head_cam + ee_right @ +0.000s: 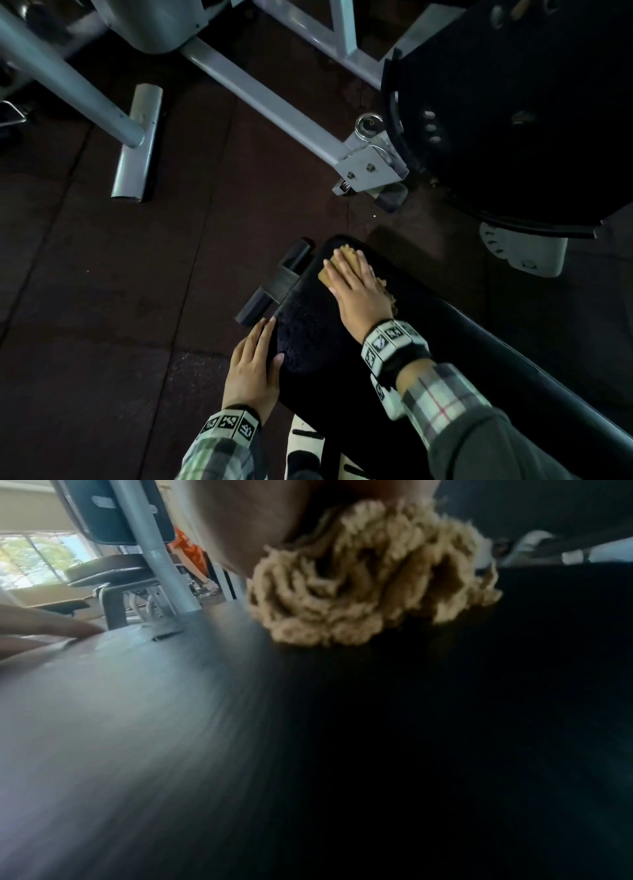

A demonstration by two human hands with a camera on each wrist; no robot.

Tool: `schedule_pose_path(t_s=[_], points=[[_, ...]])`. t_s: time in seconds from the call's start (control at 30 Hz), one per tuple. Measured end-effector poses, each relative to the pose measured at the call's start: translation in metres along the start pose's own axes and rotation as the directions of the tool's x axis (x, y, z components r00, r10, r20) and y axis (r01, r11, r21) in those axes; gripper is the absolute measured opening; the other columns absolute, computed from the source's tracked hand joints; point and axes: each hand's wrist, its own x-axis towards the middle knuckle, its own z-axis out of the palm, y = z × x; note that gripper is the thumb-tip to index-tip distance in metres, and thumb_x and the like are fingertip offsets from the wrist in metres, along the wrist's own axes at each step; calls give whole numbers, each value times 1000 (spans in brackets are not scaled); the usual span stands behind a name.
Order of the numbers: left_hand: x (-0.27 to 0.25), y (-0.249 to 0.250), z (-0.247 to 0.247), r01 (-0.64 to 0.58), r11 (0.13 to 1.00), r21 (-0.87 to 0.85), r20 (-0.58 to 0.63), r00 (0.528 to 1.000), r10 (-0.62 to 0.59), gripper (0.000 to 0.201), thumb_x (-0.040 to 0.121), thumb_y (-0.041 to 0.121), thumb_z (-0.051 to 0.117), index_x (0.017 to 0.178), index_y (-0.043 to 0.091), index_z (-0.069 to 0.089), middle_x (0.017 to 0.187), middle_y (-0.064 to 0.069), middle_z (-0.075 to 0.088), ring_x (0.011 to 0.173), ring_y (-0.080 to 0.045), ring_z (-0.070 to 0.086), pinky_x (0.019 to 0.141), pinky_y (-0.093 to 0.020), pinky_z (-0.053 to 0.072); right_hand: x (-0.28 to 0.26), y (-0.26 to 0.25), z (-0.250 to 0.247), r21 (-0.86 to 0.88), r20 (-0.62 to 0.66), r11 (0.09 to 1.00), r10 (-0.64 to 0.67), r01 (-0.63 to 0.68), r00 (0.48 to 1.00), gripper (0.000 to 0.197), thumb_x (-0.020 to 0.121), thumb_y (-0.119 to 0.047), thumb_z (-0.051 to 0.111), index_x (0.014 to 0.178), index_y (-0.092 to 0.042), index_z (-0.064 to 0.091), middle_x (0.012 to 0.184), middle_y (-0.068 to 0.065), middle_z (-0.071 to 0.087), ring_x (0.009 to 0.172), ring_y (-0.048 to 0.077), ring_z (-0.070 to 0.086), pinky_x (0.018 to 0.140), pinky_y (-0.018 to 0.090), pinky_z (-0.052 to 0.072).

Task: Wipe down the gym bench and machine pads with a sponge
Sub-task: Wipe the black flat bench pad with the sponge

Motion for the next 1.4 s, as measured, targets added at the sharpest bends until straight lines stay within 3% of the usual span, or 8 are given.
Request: schedule_pose_path(t_s=[0.1, 0.23, 0.47, 0.67, 0.83, 0.97, 1.2, 1.4], points=[[0, 0, 1, 2, 1000, -13, -15, 1000, -3, 56, 94, 42, 36, 146, 24, 32, 142, -6, 50, 126, -15, 35, 109, -25, 25, 37, 5, -10, 9, 54, 999, -54, 53, 997, 50, 100, -27, 30, 148, -30, 16, 157, -10, 2, 144, 26, -6, 117, 40, 8], [-1, 1, 1, -2, 1000, -22, -10, 1000, 2, 59, 100, 55, 19, 145, 19, 36, 140, -6, 52, 126, -16, 36, 107, -25, 23, 63, 34, -15, 81, 110, 995, 55, -65, 992, 48, 100, -27, 27, 147, -30, 18, 157, -8, 9, 145, 24, -3, 117, 42, 14], [-3, -1, 3, 58, 996, -61, -16, 998, -59, 62, 94, 57, 29, 148, 26, 33, 148, 1, 43, 132, -15, 34, 112, -26, 24, -21, 22, -8, 50, 96, 996, 69, -74, 993, 57, 93, -37, 8, 149, -26, 13, 157, -7, 0, 144, 28, -6, 116, 42, 9], [-5, -2, -4, 205, 965, -163, 56, 979, -199, 65, 92, 48, 48, 150, 32, 25, 151, 5, 37, 139, -17, 33, 113, -30, 26, 0, -4, -12, 28, 110, 991, 127, -131, 986, 52, 102, -30, 21, 149, -28, 0, 155, -8, -16, 142, 26, -20, 117, 40, -1], [-6, -5, -4, 271, 943, -193, 84, 962, -260, 65, 93, 41, 55, 151, 30, 26, 149, 2, 40, 137, -18, 36, 110, -34, 34, 30, -51, -4, -11, 105, 1000, -21, 22, 994, 54, 100, -21, 30, 150, -26, 8, 157, -6, -8, 142, 31, -18, 115, 43, -6], [-4, -5, -6, 307, 929, -209, 118, 950, -287, 66, 93, 36, 56, 151, 20, 28, 150, -1, 40, 138, -18, 36, 111, -31, 32, -8, -67, 22, -64, 61, 975, -210, 214, 976, 70, 85, -16, 55, 147, -23, 23, 156, -3, 14, 144, 32, 6, 113, 45, 11], [-5, -5, -5, 307, 923, -234, 88, 952, -294, 62, 93, 30, 60, 148, 16, 34, 146, -2, 45, 135, -20, 40, 108, -28, 31, -47, -10, 16, -45, 64, 993, -107, 110, 992, 80, 77, -14, 67, 145, -28, 28, 155, -8, 20, 141, 29, 21, 109, 41, 28], [-5, -5, -5, 339, 914, -224, 120, 940, -319, 64, 93, 36, 57, 150, 22, 30, 149, -2, 41, 136, -20, 39, 109, -33, 35, 2, -26, 1, 3, 106, 999, 47, -48, 993, 68, 97, -15, 37, 149, -29, -5, 154, -11, -21, 141, 29, -22, 118, 42, 1]])
